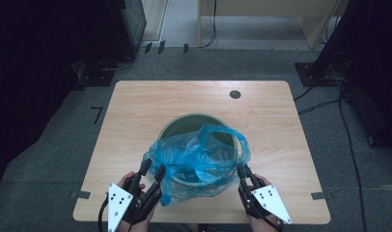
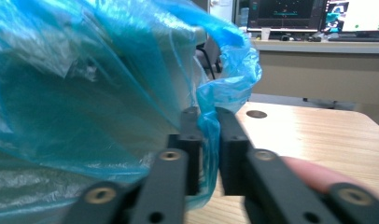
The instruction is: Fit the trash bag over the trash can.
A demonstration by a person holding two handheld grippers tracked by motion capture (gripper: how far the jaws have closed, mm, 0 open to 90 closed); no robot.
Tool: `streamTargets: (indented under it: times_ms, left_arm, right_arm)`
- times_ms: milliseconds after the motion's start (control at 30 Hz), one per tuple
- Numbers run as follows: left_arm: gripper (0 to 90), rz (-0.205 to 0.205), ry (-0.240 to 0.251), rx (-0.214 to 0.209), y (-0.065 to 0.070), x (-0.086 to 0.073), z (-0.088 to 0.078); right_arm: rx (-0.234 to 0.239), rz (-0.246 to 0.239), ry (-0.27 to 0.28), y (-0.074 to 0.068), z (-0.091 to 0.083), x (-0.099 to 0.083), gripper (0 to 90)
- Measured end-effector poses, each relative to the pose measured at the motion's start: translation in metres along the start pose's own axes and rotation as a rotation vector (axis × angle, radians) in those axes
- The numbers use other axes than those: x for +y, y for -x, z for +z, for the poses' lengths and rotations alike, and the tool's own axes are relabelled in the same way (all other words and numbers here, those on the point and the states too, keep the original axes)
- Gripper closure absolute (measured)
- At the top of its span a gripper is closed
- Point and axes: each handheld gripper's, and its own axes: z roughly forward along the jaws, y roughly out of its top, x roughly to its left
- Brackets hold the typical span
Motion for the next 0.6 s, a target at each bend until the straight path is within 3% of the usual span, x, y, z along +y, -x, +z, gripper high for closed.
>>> streamTargets:
  times_ms: [67,167,367,500,600]
  left_arm:
    - [69.3,-0.01,0.001,-0.001,-0.002,-0.002,0.0]
    - [82.4,-0.019,-0.005,0.008,-0.009,-0.007,-0.001]
    - [88.1,-0.015,0.021,0.007,-0.014,-0.007,-0.003]
    - [88.9,-0.015,0.03,0.001,-0.018,-0.008,-0.004]
    - [88.9,-0.015,0.031,-0.002,-0.02,-0.008,-0.003]
  right_arm:
    - [0.003,-0.001,0.013,0.002,-0.002,0.001,68.4]
    - [0.037,0.029,0.051,0.008,-0.007,0.005,51.4]
    - [0.082,0.018,0.105,0.016,-0.018,0.012,35.9]
    - [0.094,0.029,0.136,0.022,-0.028,0.017,31.5]
    - [0.068,0.046,0.158,0.026,-0.033,0.026,31.9]
